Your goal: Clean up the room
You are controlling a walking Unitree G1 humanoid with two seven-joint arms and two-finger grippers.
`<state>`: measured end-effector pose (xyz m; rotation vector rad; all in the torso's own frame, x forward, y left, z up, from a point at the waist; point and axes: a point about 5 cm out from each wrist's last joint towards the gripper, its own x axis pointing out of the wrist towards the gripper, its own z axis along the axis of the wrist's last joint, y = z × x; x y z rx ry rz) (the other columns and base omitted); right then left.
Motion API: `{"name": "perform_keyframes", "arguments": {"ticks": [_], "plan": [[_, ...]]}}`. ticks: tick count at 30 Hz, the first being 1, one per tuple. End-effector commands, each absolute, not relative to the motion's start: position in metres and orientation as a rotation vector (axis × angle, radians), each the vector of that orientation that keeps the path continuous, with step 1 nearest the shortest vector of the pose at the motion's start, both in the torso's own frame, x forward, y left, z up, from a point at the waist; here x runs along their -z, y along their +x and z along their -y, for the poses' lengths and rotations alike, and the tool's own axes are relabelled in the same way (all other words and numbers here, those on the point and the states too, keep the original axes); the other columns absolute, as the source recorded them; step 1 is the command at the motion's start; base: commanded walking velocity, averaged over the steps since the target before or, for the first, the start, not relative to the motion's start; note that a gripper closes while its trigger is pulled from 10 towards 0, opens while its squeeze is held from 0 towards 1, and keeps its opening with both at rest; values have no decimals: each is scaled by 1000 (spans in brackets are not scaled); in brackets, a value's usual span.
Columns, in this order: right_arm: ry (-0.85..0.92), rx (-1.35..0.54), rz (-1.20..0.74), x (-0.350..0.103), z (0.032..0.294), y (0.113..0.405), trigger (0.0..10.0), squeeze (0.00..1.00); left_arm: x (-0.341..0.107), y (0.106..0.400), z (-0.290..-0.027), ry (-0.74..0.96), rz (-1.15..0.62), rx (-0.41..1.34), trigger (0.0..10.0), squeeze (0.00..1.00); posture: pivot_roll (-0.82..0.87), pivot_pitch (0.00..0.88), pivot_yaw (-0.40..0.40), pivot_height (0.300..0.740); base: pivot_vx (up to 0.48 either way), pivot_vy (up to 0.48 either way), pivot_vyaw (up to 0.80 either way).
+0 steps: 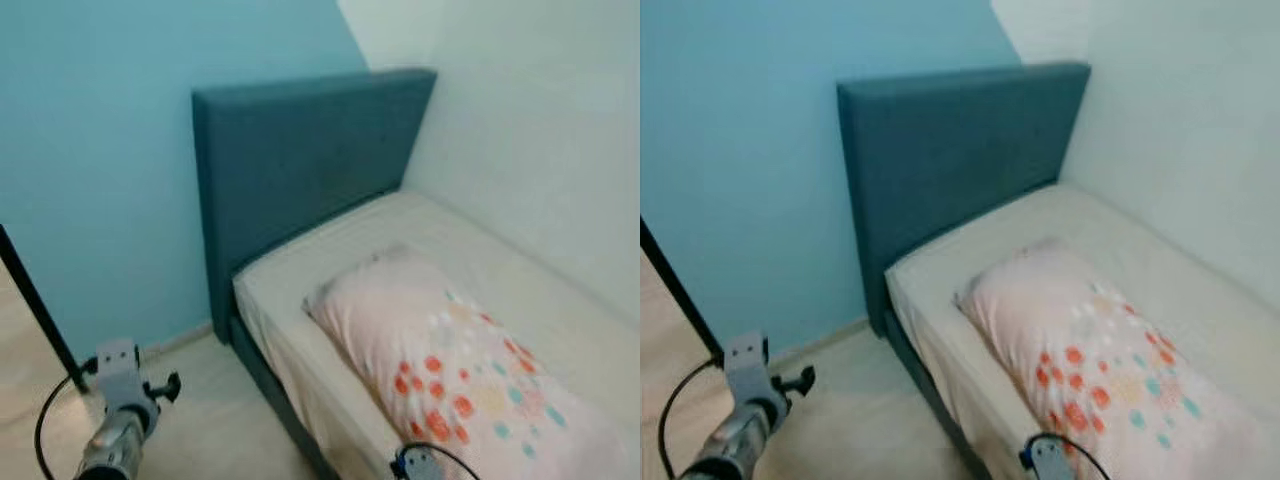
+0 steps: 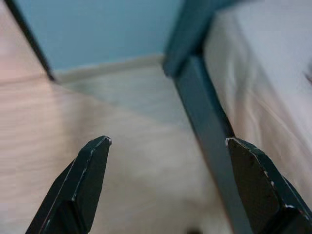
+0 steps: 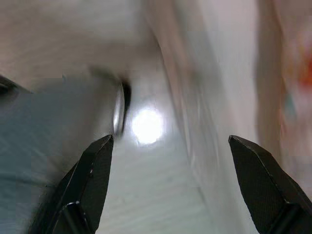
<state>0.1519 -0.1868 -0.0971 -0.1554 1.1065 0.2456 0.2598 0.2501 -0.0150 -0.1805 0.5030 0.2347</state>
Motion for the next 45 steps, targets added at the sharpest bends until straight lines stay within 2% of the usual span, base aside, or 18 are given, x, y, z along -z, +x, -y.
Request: {"name": "perform_keyframes", "arguments": {"ticks": [1,6,13,19,29,34,45], "plan": [[-162,-241,-1111,97,187,153,10000,0,24,252,-245,-200,-538,-239,10000,0,-16,0,-116,740,480,0,781],[-154,-233,-1117,98,183,152,10000,0,26,250,-246,-203,-558,-265,10000,0,-17,0,-114,740,364,0,752],[-171,-196,-1137,100,181,150,10000,0,28,249,-244,-194,-587,-268,10000,0,-20,0,-111,740,0,0,0],[-52,-27,-1093,94,194,162,10000,0,29,249,-241,-192,-589,-244,10000,0,-20,0,-108,740,0,0,-788],[65,55,-1015,84,211,175,10000,0,30,248,-241,-181,-596,-241,10000,0,-19,0,-108,740,0,0,-788],[112,48,-979,79,207,187,10000,0,30,248,-240,-177,-598,-236,10000,0,-16,0,-108,740,0,0,-788],[260,-51,-873,63,177,222,10000,0,30,247,-242,-162,-604,-234,10000,0,-20,0,-102,740,0,0,-786]]}}
